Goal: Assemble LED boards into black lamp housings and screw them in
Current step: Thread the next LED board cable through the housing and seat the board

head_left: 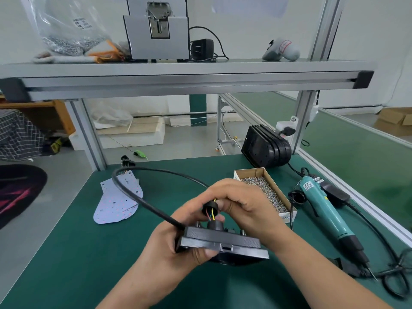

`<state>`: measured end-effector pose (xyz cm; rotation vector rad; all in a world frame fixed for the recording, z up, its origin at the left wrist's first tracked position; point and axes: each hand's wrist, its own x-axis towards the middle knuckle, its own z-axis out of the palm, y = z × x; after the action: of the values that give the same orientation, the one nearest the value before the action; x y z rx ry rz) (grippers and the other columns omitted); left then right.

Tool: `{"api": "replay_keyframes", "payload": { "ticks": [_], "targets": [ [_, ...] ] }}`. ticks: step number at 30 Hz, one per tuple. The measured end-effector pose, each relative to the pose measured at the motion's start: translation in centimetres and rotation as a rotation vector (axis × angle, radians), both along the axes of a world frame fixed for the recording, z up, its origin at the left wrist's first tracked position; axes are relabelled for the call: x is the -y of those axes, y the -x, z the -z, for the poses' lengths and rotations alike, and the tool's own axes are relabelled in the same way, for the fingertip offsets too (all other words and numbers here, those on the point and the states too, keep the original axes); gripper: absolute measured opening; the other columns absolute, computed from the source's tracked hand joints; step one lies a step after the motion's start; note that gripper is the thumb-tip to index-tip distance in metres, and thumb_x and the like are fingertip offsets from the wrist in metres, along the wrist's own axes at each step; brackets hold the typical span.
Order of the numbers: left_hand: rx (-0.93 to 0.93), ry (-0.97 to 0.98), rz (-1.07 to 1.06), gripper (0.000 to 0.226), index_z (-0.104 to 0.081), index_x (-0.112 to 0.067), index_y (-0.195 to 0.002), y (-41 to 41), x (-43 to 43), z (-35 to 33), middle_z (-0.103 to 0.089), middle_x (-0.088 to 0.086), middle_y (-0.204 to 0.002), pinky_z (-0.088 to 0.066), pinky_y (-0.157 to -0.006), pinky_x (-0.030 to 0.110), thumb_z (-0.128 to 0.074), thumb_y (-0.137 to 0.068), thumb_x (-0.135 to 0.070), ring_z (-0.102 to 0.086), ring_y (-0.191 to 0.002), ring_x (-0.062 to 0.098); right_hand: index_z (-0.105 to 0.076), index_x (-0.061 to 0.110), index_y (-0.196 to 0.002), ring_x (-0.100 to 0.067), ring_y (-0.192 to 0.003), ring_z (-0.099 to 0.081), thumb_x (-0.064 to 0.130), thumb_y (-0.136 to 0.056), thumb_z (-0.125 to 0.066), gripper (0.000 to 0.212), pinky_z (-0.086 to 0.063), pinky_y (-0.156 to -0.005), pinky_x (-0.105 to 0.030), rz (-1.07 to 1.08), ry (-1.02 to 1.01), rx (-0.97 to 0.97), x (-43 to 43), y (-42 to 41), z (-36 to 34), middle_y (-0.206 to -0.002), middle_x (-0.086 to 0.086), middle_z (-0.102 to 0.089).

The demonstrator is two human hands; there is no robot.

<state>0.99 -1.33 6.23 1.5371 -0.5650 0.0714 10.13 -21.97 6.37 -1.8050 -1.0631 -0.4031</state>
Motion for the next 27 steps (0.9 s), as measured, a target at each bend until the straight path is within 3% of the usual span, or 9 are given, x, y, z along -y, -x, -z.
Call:
{"api": "replay_keyframes", "payload": {
  "ticks": [4,6,8,11,15,19,21,25,27],
  "targets": [
    [0.031,-0.019,-0.018,0.074,-0.052,-0.029,-0.154,0.10,0.22,-0.32,-0.066,0.011,-0.138,-0.056,-0.095,0.033,-0.086,-0.088,-0.037,-0.066,-0.122,0.025,-0.074,0.015,-0.121,-0.024,-0.110,-0.070,0.010,-0.106,-0.056,0.024,-0.054,-0.092,-0.036,-0.015,-0.012,0.053,0.02,-0.09,-0.27,-0.117,0.002,-0.072],
    [0.004,-0.045,-0.077,0.076,-0.056,-0.034,-0.151,0.11,0.36,0.06,-0.070,0.001,-0.117,-0.056,-0.088,0.049,-0.089,-0.083,-0.037,-0.063,-0.097,0.037,-0.073,0.017,-0.120,-0.026,-0.107,-0.070,0.018,-0.110,-0.053,0.023,-0.055,-0.089,-0.036,-0.005,-0.024,0.041,0.05,-0.07,-0.32,-0.117,0.000,-0.071],
    [-0.043,-0.048,-0.116,0.075,-0.062,-0.036,-0.145,0.09,0.26,0.23,-0.057,-0.004,-0.087,-0.053,-0.082,0.058,-0.090,-0.076,-0.037,-0.053,-0.084,0.046,-0.074,0.011,-0.116,-0.026,-0.106,-0.069,0.021,-0.112,-0.050,0.026,-0.055,-0.089,-0.035,0.037,-0.030,0.052,0.07,-0.09,-0.26,-0.116,-0.002,-0.070],
    [-0.033,-0.099,-0.118,0.067,-0.067,-0.038,-0.138,-0.01,-0.23,-0.08,-0.050,-0.013,-0.080,-0.046,-0.067,0.030,-0.090,-0.075,-0.041,-0.046,-0.072,0.018,-0.073,0.007,-0.109,-0.021,-0.103,-0.068,0.015,-0.110,-0.052,0.022,-0.054,-0.087,-0.032,0.124,-0.025,0.155,0.09,-0.25,0.03,-0.110,0.000,-0.069],
    [-0.032,-0.093,-0.133,0.059,-0.071,-0.035,-0.131,0.25,-0.04,-0.46,-0.056,-0.015,-0.081,-0.045,-0.069,0.019,-0.091,-0.075,-0.031,-0.047,-0.071,0.009,-0.074,0.004,-0.107,-0.019,-0.104,-0.068,-0.006,-0.102,-0.058,0.019,-0.056,-0.086,-0.035,0.165,0.005,0.255,0.00,-0.51,0.58,-0.109,-0.002,-0.069],
    [-0.084,-0.046,-0.141,0.058,-0.073,-0.038,-0.124,0.43,0.33,-0.55,-0.074,-0.002,-0.117,-0.055,-0.080,0.025,-0.090,-0.072,-0.020,-0.061,-0.087,0.013,-0.072,0.006,-0.114,-0.018,-0.111,-0.067,0.003,-0.107,-0.056,0.018,-0.052,-0.094,-0.026,0.089,0.012,0.241,0.26,-0.75,0.24,-0.116,0.002,-0.069],
    [-0.086,-0.040,-0.130,0.060,-0.072,-0.039,-0.125,0.44,0.28,-0.71,-0.073,0.002,-0.126,-0.058,-0.086,0.032,-0.093,-0.071,-0.023,-0.066,-0.102,0.018,-0.071,0.008,-0.115,-0.019,-0.108,-0.067,-0.008,-0.101,-0.060,0.024,-0.051,-0.093,-0.024,0.084,0.032,0.252,0.23,-0.69,0.17,-0.115,0.001,-0.068],
    [-0.100,-0.037,-0.122,0.069,-0.072,-0.040,-0.132,0.57,0.32,-0.73,-0.064,0.022,-0.108,-0.054,-0.076,0.033,-0.093,-0.066,-0.034,-0.051,-0.080,0.027,-0.068,0.011,-0.116,-0.011,-0.101,-0.066,-0.019,-0.094,-0.056,0.040,-0.053,-0.086,-0.019,0.157,0.046,0.325,0.37,-0.47,0.49,-0.116,0.000,-0.067],
    [-0.088,-0.047,-0.111,0.067,-0.073,-0.042,-0.129,0.57,0.30,-0.64,-0.064,0.014,-0.098,-0.053,-0.074,0.027,-0.093,-0.067,-0.031,-0.049,-0.076,0.020,-0.067,0.013,-0.116,-0.010,-0.098,-0.064,-0.017,-0.091,-0.051,0.043,-0.053,-0.083,-0.021,0.197,0.068,0.351,0.56,-0.37,0.66,-0.114,0.001,-0.068]
  ]
}}
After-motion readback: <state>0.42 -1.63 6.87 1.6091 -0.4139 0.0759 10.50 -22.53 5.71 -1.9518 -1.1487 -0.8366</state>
